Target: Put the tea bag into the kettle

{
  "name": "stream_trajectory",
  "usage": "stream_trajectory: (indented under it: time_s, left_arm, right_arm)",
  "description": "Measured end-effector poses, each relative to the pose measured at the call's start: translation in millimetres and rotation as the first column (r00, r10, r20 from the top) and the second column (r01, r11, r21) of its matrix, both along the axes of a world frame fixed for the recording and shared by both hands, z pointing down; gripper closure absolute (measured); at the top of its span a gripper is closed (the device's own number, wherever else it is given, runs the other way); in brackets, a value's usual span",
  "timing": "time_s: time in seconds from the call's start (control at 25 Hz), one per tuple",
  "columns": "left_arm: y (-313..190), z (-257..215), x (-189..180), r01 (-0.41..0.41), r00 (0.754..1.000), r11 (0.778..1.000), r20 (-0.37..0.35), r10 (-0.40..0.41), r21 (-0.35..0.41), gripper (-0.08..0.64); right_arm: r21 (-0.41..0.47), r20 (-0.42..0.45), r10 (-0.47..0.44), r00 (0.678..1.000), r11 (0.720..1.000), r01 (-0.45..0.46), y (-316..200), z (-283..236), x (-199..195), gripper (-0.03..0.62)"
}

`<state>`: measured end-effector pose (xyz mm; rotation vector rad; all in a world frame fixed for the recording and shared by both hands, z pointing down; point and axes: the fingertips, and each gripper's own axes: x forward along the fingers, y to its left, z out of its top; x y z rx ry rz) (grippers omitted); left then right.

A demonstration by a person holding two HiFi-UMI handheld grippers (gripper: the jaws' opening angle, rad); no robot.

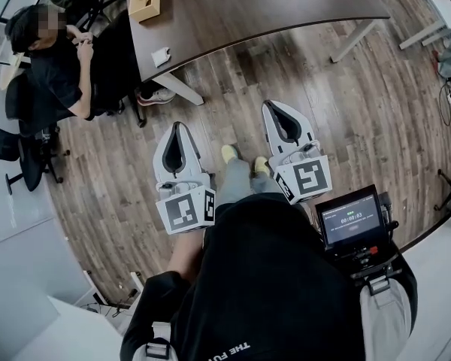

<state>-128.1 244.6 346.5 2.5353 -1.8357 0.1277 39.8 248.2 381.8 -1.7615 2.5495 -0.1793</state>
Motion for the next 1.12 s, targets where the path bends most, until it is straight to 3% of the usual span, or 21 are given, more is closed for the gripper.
stream_trajectory:
  time_s: [0.32,0.72,1.12]
  left_arm:
    - [-14,-11,-7,-0.008,1.0,1.0,-0.023,0.008,0.018,0.557]
    - [-145,24,-83,-0.022,0.997,0.999,-0.077,0.019,-0.037,0.557]
    - [-154,4,-82,-0.037,0.996,0.999,-0.078,0.037,0.002,0.557]
  right_arm:
    - [0.012,-0.007,0.012,1.0,1.0,-0.012,-14,-11,-4,0.588]
    - [-0.038,-0.06,0.009,0.998,0.999,-0.011,-145,10,-86,0.588]
    - [-0.006,-0.085,-0.025,0.996,1.0,0.024,-154,-7,-102,0.588]
